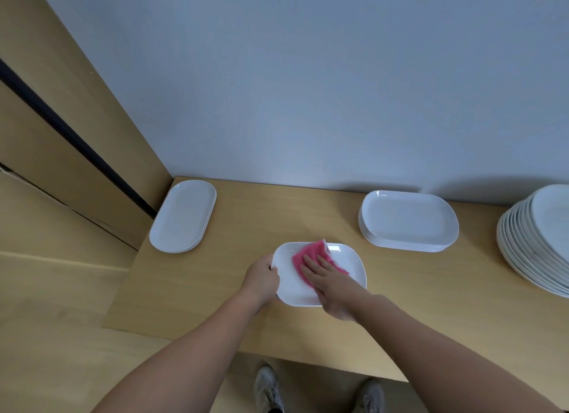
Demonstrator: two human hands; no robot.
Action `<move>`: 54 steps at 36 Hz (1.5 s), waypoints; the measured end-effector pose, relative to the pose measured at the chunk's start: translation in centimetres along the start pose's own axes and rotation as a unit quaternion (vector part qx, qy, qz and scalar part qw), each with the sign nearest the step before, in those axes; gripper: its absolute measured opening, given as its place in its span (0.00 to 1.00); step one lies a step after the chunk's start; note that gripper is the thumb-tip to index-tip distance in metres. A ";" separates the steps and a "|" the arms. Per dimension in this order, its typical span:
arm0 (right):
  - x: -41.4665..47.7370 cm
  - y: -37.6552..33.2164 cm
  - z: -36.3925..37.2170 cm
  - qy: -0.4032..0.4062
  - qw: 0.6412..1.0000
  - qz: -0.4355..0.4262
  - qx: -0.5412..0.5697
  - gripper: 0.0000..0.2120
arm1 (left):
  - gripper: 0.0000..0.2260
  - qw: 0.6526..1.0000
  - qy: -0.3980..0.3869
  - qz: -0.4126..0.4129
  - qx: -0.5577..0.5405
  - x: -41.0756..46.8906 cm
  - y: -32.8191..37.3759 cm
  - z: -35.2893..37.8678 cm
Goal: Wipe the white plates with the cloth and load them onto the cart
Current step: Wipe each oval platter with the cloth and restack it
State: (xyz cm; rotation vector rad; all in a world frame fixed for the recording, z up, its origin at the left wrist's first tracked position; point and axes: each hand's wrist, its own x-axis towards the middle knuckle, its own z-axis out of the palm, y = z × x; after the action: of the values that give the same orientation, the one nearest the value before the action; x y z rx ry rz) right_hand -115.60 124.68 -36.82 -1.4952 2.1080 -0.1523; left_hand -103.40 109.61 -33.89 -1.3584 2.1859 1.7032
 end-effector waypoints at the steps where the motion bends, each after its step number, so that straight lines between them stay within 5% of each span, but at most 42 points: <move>1: -0.1 0.2 -0.1 0.001 1.000 -0.006 0.005 0.28 | 0.17 1.000 -0.002 0.001 -0.001 0.0 0.0 0.0; 7: -0.4 1.0 -0.4 0.010 0.999 0.035 -0.006 0.24 | 0.16 1.000 -0.021 0.013 0.017 -0.2 0.1 0.0; 11: -0.2 0.6 -0.1 0.012 0.999 0.047 0.002 0.24 | 0.26 0.997 -0.045 0.023 0.062 -0.4 -0.1 -0.2; 14: 0.1 0.4 -0.3 0.012 0.999 0.049 0.021 0.24 | 0.25 0.995 -0.052 0.035 0.072 -0.6 -0.3 -0.2; 23: 2.1 -0.1 -0.5 0.029 0.999 -0.019 -0.005 0.27 | 0.22 0.998 0.002 0.057 0.041 -0.6 -0.4 0.8; 29: -0.5 3.4 -1.3 0.021 0.993 0.118 0.000 0.32 | 0.22 0.998 0.019 0.044 0.031 -0.2 -0.8 0.1; 33: -1.5 4.1 -2.2 0.020 0.993 0.118 -0.004 0.33 | 0.20 0.993 -0.015 0.075 0.085 0.1 -0.7 -0.1; 43: -3.3 3.5 -4.4 0.208 0.967 0.081 0.124 0.20 | 0.28 0.988 -0.104 0.073 0.083 -0.2 -1.4 -2.0; 54: -5.9 2.0 -7.4 0.334 0.923 0.062 0.181 0.20 | 0.14 0.975 -0.053 0.143 0.164 -0.8 -1.8 -1.9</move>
State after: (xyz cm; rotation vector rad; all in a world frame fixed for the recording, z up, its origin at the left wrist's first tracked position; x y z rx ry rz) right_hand -119.56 129.17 -29.26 -1.1739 2.4859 -1.0762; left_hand -100.88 108.52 -34.04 -0.8905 2.5525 1.3600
